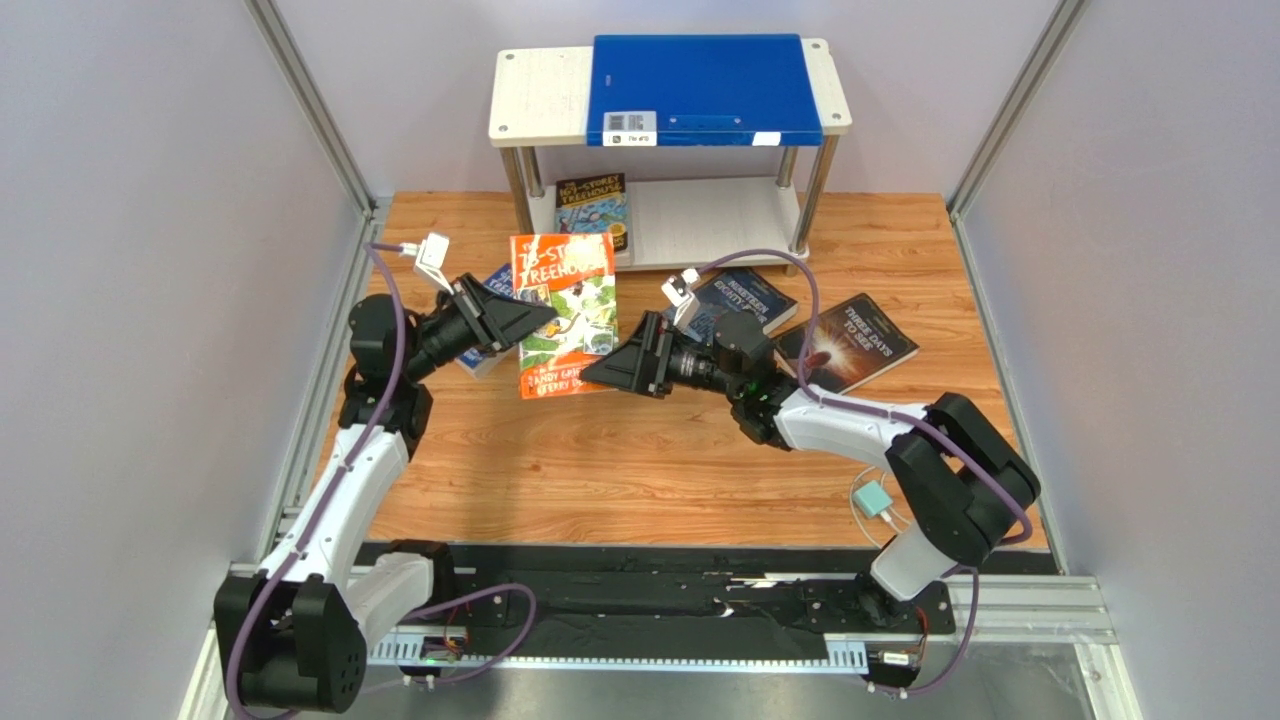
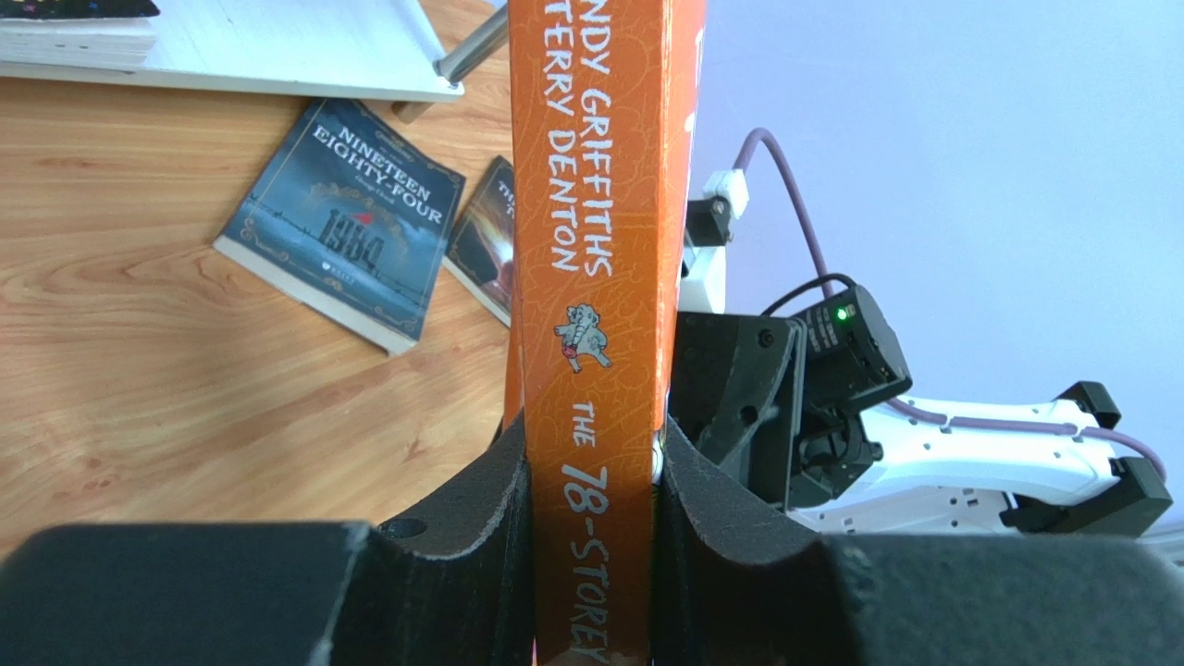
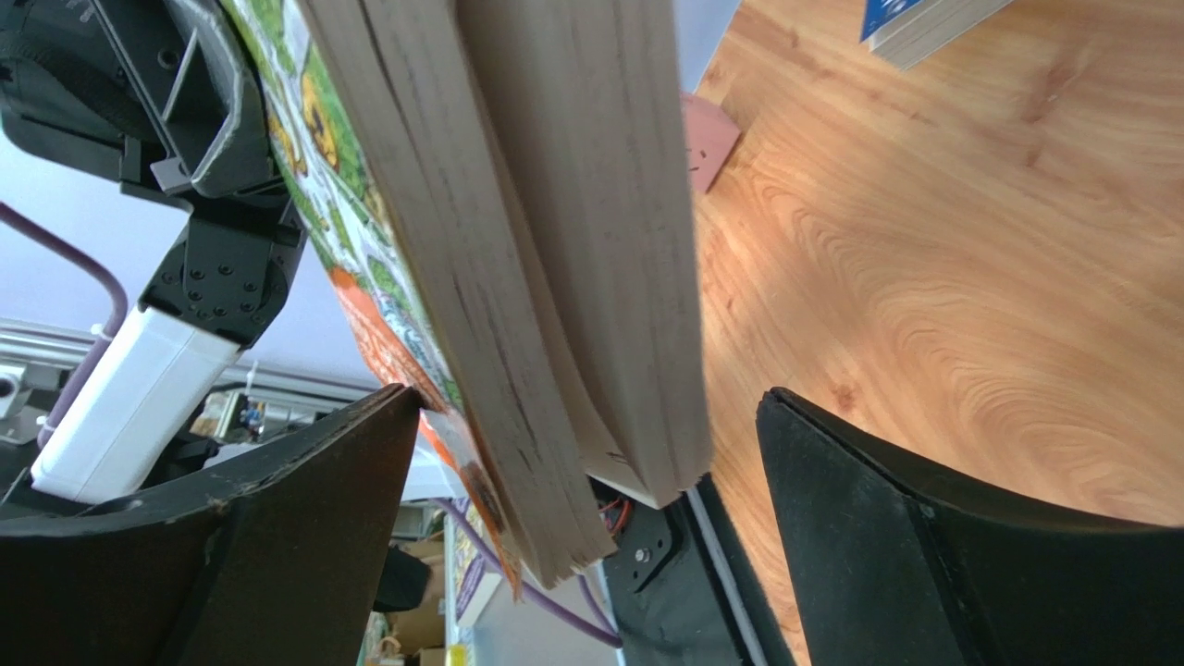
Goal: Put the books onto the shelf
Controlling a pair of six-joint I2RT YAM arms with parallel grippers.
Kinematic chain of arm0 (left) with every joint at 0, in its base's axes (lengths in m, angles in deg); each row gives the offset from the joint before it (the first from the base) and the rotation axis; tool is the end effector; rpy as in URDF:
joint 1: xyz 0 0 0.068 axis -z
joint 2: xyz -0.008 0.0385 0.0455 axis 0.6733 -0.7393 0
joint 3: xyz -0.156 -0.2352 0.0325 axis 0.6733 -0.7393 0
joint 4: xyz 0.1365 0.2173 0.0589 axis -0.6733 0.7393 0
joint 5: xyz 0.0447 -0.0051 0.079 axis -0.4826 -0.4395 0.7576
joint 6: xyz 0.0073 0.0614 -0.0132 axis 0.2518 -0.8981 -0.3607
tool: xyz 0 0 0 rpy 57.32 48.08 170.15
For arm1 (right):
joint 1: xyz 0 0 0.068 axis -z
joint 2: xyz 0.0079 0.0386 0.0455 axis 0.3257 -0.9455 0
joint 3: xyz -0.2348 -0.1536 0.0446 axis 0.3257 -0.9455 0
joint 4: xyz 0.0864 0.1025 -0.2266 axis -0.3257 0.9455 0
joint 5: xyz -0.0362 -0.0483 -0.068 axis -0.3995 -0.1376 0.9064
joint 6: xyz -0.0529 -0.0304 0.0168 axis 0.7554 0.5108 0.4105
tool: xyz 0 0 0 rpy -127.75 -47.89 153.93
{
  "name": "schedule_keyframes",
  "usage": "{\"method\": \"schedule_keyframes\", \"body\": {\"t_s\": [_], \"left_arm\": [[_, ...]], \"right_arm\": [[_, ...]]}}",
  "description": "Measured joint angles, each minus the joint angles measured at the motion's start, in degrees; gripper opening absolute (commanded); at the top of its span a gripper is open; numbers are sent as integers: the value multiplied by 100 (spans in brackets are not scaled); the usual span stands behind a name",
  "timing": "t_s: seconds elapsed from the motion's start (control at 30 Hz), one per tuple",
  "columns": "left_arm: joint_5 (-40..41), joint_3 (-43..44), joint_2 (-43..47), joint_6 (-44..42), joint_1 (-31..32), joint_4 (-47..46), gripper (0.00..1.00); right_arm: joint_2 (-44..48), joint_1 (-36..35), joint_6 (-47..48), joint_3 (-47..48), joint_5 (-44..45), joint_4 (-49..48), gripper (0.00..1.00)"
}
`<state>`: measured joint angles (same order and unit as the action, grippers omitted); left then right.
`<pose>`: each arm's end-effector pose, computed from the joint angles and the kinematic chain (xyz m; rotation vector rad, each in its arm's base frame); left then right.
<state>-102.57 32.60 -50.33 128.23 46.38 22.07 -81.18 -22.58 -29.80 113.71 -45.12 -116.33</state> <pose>0.2283 -0.0514 0.3275 -0.0705 1.7502 -1.4052 0.2495 0.2553 0.2476 -0.1903 1.9963 1.6932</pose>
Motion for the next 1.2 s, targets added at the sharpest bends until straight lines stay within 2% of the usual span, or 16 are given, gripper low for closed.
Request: {"method": "schedule_keyframes", "body": {"t_s": [0.13, 0.2, 0.23, 0.27, 0.3, 0.37, 0.43, 0.5, 0.53, 0.6, 0.67, 0.7, 0.83, 1.0, 1.2], "left_arm": [[2, 2, -96, 22, 7, -33, 0], [4, 2, -166, 37, 11, -50, 0], [11, 2, -201, 44, 15, -59, 0], [15, 2, -221, 52, 15, -66, 0], [33, 2, -234, 55, 17, -66, 0], [116, 2, -249, -7, 24, -61, 0], [214, 2, -271, -48, 17, -79, 4], [289, 9, -286, -85, 20, -70, 27], [304, 31, -313, -131, 22, -20, 52], [348, 162, -402, -304, 26, 214, 77], [597, 354, -466, -601, 50, 706, 86], [774, 470, -472, -772, 66, 1029, 99], [1788, 885, -201, -1419, 81, 2363, 100], [3254, 1134, 745, -2149, 81, 3696, 100], [3683, 1196, 1154, -2535, 81, 4284, 100]], "right_arm": [[-28, -90, -144, 2, -13, -214, 82], [-28, -105, -186, 4, -13, -319, 65], [-28, -105, -210, 4, -17, -341, 55], [-28, -105, -223, 4, -22, -341, 24], [-31, -101, -256, 4, -35, -341, 13], [-31, -76, -334, 26, -83, -369, 1], [-31, -61, -380, 90, -160, -363, 0], [-39, -59, -385, 111, -164, -330, 0], [-39, -59, -380, 118, -155, -302, 0], [-39, -52, -308, 192, -96, -114, 0], [-39, -48, -184, 337, -72, 144, 0], [-39, -37, -116, 404, -63, 284, 0], [-122, 120, 262, 846, -87, 1178, 0], [-420, 632, 807, 1683, -63, 2258, 0], [-1147, 1143, 1130, 2747, -175, 2728, 0]]}}
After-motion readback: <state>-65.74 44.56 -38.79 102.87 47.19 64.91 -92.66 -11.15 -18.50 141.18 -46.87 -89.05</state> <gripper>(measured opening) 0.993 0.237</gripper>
